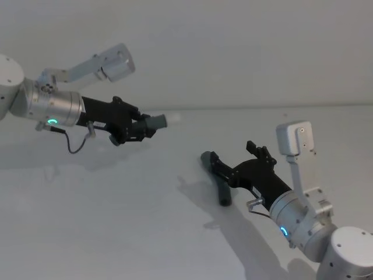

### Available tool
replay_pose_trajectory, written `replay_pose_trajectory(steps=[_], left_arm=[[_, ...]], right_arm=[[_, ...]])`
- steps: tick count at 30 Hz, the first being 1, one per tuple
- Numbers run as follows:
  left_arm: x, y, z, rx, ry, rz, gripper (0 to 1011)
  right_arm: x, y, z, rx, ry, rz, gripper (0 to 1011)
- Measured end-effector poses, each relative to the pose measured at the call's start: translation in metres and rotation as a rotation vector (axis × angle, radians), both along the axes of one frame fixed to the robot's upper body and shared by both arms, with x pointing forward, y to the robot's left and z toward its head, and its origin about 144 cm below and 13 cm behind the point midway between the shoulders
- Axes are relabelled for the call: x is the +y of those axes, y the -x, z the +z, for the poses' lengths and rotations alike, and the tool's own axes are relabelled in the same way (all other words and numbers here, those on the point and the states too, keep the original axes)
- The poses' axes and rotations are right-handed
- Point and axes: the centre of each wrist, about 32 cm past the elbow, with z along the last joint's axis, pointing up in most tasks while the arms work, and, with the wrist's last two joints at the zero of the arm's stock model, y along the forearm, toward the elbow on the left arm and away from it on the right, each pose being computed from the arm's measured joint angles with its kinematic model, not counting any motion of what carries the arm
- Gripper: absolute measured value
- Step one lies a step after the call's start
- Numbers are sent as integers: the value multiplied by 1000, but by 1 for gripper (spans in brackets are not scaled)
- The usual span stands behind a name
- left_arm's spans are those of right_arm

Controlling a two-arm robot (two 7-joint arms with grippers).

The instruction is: Use both hands to pick up one end of the pipe from the table, align the ends, and insert them.

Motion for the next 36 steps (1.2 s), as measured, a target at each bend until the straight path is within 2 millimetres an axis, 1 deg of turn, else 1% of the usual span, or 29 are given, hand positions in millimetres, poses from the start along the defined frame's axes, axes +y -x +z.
replay_pose_trajectory(steps=[6, 12, 20, 27, 36], left_arm=[[-1, 4, -7, -40, -4, -18, 336], [-4, 9, -9, -94, 12, -41, 336], [-8, 14, 0, -156, 37, -97, 336], [-10, 21, 6, -166, 36, -142, 336], [-4, 33, 12, -142, -11, -183, 336]], right_arm=[[4, -1, -2, 1, 5, -2, 1004], [7, -2, -5, 10, 15, -3, 1004], [9, -4, -8, 32, 31, 3, 1004], [10, -5, -9, 43, 42, 7, 1004], [11, -4, -11, 55, 50, 9, 1004]])
